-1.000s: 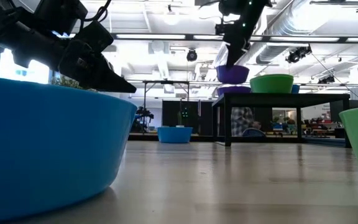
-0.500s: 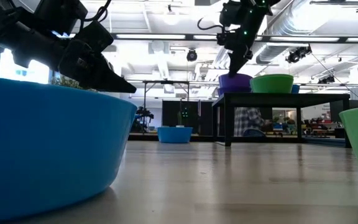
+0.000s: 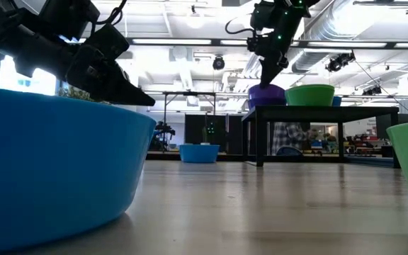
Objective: Pick & Place Mini bowls
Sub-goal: Stack the violet bowl on the other violet bowl on the shelf
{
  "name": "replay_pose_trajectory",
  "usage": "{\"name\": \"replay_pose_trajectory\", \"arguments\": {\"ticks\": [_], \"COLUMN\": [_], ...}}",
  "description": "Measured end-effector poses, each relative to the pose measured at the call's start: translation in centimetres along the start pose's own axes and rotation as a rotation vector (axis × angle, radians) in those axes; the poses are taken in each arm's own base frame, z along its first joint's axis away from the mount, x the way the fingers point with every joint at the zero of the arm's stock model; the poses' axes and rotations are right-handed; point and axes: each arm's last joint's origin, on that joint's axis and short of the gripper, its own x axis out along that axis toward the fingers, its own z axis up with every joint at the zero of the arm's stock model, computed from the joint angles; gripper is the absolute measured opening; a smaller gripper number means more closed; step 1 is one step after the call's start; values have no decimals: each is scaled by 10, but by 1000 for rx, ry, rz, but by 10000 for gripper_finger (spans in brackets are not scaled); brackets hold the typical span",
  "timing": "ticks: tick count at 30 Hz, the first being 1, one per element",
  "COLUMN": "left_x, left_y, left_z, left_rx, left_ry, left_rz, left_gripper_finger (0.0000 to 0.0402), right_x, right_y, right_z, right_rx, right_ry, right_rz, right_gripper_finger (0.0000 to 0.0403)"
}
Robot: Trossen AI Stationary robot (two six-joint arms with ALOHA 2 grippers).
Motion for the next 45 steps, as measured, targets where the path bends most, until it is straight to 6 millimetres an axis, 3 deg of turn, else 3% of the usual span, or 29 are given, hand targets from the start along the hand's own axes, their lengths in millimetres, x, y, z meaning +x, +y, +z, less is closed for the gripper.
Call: {"name": "replay_pose_trajectory", "arguments": {"ticks": [8, 11, 17, 29, 45], "left_x": [0, 0, 0, 0, 0], "left_y": [0, 0, 0, 0, 0], "left_z": [0, 0, 0, 0, 0], "left_rx": [0, 0, 0, 4, 1], "left_ry": [0, 0, 0, 0, 0], "left_rz": [0, -1, -1, -1, -2], "left_gripper_finger": [1, 1, 1, 1, 1], "right_x": [0, 0, 0, -1, -1], "right_y": [0, 1, 2, 13, 13], "right_z": [0, 0, 0, 3, 3], "right_rx": [15, 17, 8, -68, -37], "right_ry": [0, -3, -3, 5, 7], "right_rz": [1, 19, 31, -28, -18], "right_gripper_finger": [101, 84, 9, 3, 63]}}
